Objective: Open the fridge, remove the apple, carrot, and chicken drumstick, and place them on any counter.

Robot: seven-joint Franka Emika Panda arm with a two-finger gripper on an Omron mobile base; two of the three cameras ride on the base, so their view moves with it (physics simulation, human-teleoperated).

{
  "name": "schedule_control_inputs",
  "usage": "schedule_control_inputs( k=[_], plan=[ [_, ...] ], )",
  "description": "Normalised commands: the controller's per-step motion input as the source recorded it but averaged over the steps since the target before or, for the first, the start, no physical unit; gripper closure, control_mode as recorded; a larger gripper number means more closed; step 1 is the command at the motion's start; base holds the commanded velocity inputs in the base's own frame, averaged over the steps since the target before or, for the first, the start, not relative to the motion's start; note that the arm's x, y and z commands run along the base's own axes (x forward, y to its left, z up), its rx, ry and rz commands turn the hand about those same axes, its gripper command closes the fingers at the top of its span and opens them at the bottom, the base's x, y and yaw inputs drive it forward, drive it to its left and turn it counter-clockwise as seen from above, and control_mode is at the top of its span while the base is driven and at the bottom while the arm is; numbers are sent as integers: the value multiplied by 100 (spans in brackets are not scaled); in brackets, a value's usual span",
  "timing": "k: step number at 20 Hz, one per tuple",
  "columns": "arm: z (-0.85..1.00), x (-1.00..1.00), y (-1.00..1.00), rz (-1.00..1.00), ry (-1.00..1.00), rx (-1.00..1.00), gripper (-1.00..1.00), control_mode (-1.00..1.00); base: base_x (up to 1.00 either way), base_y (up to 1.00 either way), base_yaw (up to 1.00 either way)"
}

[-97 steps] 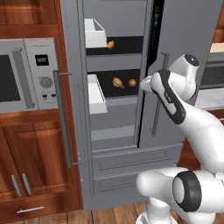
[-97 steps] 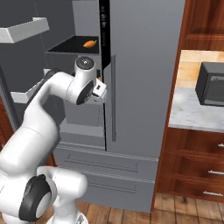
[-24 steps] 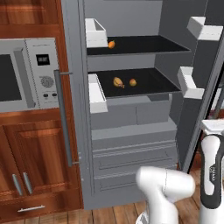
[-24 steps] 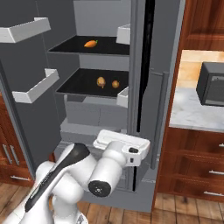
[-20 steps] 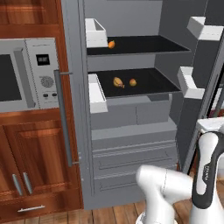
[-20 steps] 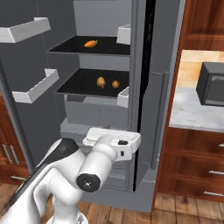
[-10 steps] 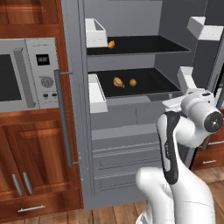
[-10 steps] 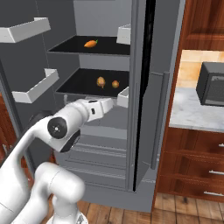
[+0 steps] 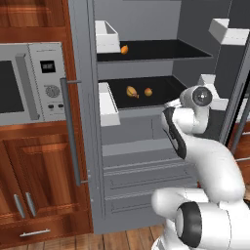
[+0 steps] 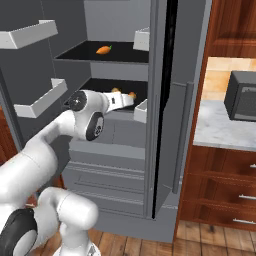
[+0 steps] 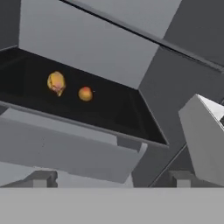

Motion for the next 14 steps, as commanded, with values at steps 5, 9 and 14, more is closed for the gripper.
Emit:
schedule_control_inputs(
  k=[5,9,14],
  plan=[
    [-4,77,-38,-7,30,-1,-100,-100,0,0,0],
    [-25,8,-64,-10,24,-1,-100,-100,0,0,0],
    [-38,-12,-70,-13,21,-1,-100,-100,0,0,0]
  ],
)
